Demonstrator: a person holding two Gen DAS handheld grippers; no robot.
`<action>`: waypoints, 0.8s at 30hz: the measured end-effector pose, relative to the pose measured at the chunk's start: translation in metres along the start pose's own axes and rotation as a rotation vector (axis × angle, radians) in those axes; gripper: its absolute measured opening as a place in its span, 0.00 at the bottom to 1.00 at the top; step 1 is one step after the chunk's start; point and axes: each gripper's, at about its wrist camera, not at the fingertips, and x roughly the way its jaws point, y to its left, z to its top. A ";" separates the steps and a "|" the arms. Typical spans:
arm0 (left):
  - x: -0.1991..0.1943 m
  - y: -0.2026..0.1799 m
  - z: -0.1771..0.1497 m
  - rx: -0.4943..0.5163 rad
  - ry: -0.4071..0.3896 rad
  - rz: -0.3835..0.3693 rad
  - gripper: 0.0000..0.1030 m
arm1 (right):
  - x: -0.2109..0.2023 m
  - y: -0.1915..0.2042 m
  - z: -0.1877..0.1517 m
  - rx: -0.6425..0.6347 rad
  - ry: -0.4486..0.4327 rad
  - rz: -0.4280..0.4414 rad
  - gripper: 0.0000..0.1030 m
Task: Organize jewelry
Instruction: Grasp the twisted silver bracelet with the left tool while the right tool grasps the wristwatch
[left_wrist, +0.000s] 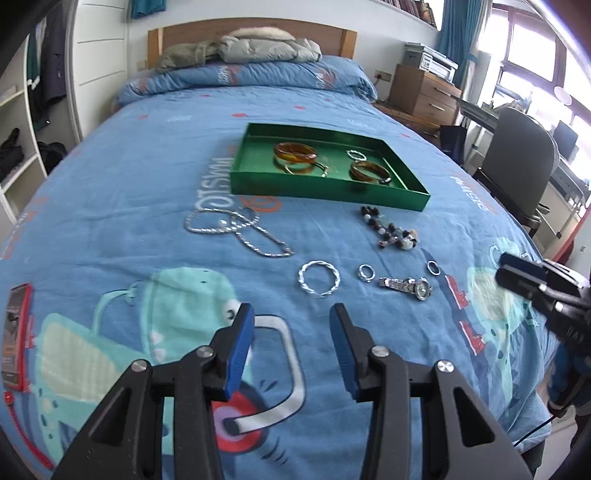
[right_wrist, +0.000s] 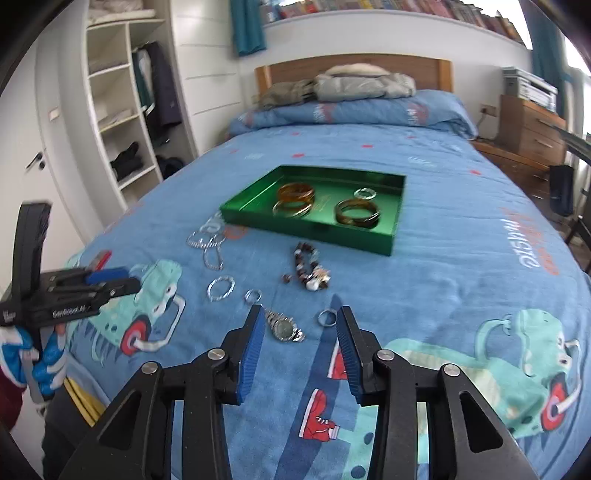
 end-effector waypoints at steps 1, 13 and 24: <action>0.006 -0.001 0.002 -0.005 0.009 -0.014 0.39 | 0.008 0.002 -0.002 -0.026 0.013 0.019 0.37; 0.078 -0.002 0.019 -0.042 0.115 0.019 0.38 | 0.081 0.015 -0.009 -0.271 0.125 0.115 0.37; 0.098 -0.019 0.014 0.033 0.149 0.077 0.19 | 0.107 0.012 -0.016 -0.345 0.159 0.165 0.29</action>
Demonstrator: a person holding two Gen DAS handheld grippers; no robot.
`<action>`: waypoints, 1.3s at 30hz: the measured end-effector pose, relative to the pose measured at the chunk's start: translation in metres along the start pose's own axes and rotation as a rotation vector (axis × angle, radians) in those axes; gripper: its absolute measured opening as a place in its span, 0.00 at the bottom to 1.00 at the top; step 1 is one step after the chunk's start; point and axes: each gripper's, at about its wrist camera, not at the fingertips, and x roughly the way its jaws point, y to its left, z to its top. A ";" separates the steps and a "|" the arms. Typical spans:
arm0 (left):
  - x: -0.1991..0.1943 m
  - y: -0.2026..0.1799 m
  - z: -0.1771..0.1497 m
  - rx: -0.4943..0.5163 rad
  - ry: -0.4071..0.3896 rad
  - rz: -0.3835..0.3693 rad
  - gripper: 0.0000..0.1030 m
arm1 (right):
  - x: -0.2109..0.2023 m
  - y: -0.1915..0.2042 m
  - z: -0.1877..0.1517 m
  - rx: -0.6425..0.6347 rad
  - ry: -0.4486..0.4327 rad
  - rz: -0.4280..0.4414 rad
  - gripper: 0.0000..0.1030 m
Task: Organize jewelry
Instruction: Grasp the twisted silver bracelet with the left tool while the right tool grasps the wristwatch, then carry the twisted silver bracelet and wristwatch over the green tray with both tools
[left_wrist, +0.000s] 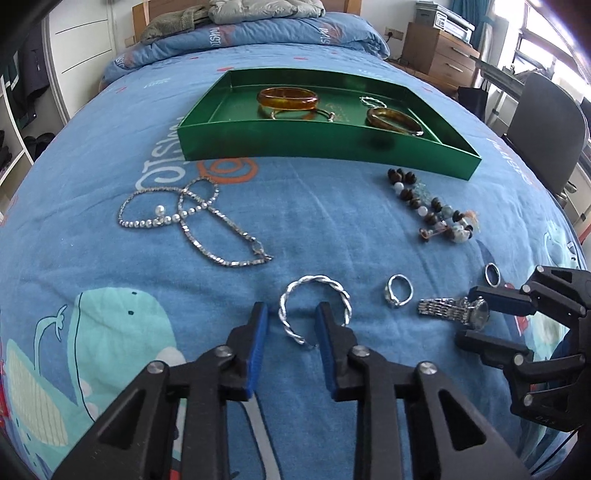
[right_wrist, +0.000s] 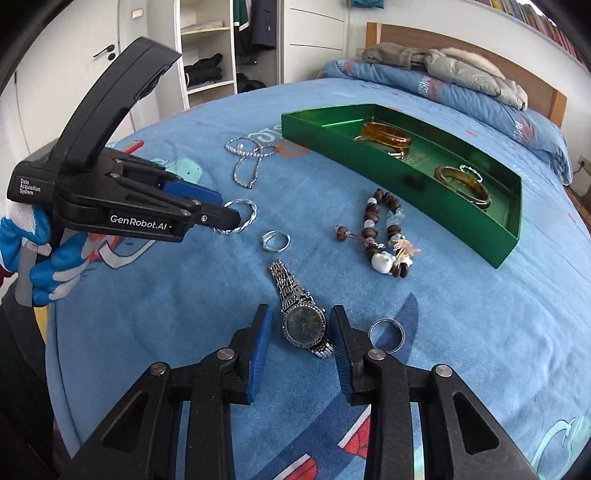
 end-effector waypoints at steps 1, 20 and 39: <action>0.000 -0.002 0.000 0.003 0.000 -0.001 0.14 | 0.001 0.000 0.000 0.001 -0.001 0.003 0.24; -0.068 -0.007 0.007 0.013 -0.133 0.060 0.05 | -0.046 0.020 -0.001 0.093 -0.098 -0.014 0.22; -0.046 0.017 0.119 -0.021 -0.231 0.040 0.05 | -0.057 -0.073 0.088 0.198 -0.259 -0.148 0.23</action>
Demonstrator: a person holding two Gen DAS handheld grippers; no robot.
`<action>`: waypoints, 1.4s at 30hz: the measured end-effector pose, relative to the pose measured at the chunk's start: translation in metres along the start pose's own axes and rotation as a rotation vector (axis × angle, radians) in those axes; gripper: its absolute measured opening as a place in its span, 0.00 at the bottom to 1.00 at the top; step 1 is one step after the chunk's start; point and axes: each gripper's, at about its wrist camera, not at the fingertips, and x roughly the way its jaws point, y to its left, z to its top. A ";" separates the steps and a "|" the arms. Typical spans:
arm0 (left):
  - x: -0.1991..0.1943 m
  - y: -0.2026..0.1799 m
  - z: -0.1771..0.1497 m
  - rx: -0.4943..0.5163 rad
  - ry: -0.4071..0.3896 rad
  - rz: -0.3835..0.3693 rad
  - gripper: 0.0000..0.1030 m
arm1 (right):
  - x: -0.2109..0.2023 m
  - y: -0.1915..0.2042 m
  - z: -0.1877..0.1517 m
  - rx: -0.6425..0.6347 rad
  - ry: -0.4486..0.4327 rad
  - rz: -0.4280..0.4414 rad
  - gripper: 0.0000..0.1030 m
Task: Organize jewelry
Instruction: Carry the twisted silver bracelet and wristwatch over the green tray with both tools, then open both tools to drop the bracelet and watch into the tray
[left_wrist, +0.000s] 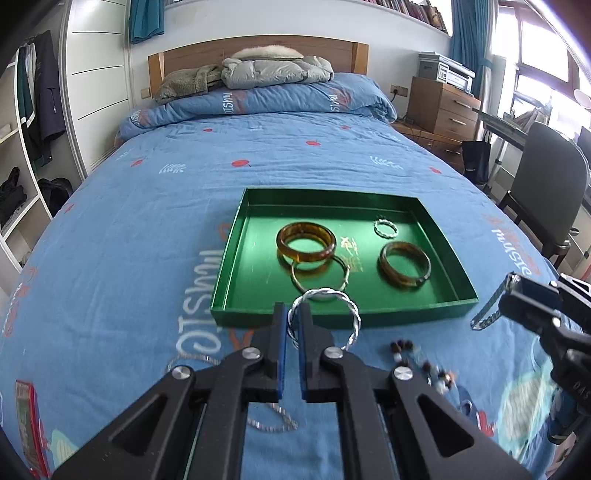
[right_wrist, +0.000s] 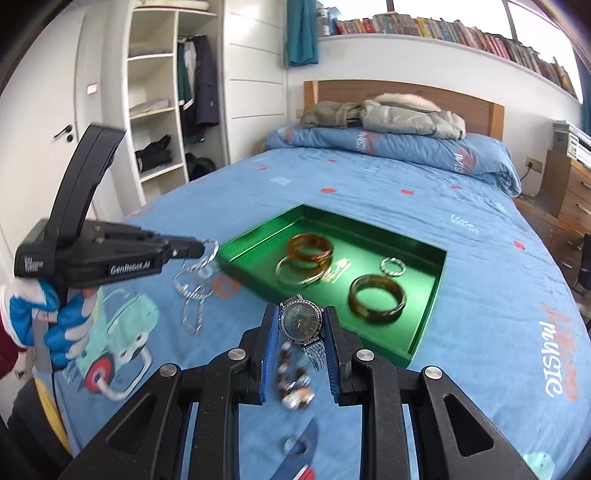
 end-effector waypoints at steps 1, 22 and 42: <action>0.007 0.001 0.005 -0.002 0.001 0.001 0.05 | 0.005 -0.007 0.004 0.015 -0.003 -0.007 0.23; 0.119 0.000 0.009 -0.008 0.165 0.060 0.05 | 0.103 -0.072 -0.017 0.147 0.256 -0.105 0.23; 0.033 0.009 0.039 -0.032 0.072 0.044 0.20 | 0.029 -0.058 0.014 0.183 0.175 -0.153 0.36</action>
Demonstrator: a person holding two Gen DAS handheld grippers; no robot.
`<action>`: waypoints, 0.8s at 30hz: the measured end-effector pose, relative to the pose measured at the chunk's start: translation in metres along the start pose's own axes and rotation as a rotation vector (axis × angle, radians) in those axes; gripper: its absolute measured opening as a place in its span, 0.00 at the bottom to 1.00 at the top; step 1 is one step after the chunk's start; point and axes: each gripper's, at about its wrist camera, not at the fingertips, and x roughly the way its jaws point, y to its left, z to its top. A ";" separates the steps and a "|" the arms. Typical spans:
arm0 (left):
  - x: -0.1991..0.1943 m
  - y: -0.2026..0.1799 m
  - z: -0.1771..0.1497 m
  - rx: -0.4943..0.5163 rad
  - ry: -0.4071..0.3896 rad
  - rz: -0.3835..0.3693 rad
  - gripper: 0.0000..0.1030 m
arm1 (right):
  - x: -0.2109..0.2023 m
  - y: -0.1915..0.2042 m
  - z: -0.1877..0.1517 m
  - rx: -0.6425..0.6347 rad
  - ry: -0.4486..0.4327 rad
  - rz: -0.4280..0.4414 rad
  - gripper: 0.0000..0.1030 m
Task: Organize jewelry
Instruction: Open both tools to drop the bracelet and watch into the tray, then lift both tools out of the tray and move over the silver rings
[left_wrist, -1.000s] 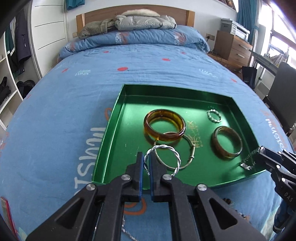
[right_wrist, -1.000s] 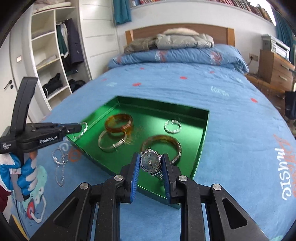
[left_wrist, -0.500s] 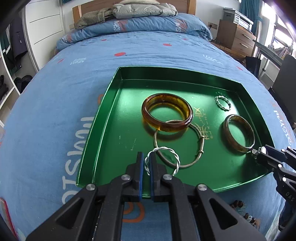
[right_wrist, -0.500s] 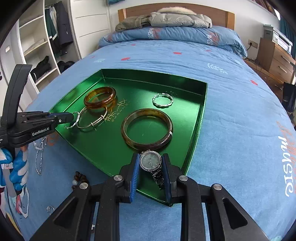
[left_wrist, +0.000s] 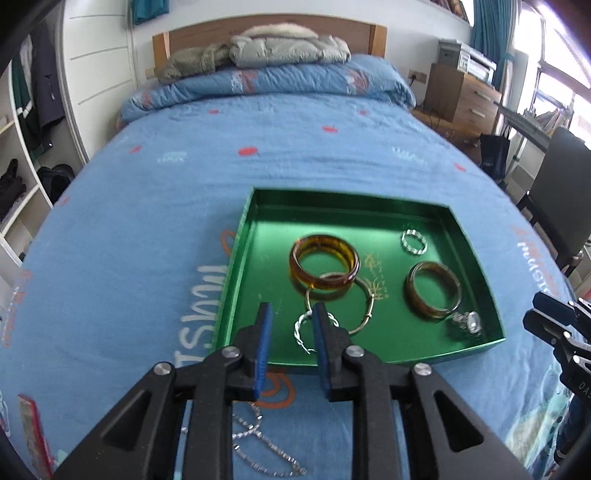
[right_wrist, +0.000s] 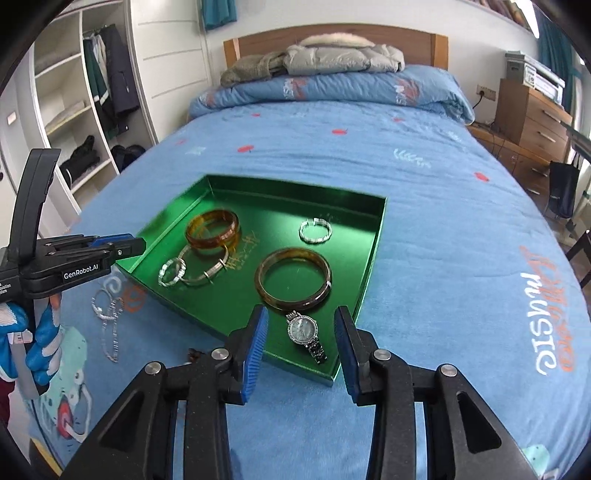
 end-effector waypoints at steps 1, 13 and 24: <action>-0.015 0.003 0.001 -0.005 -0.024 0.008 0.20 | -0.011 0.002 0.001 0.000 -0.017 0.002 0.36; -0.138 0.035 -0.037 -0.008 -0.121 0.055 0.20 | -0.127 0.027 -0.015 -0.025 -0.166 0.023 0.36; -0.206 0.029 -0.079 -0.022 -0.160 0.062 0.22 | -0.195 0.041 -0.036 -0.038 -0.239 0.038 0.36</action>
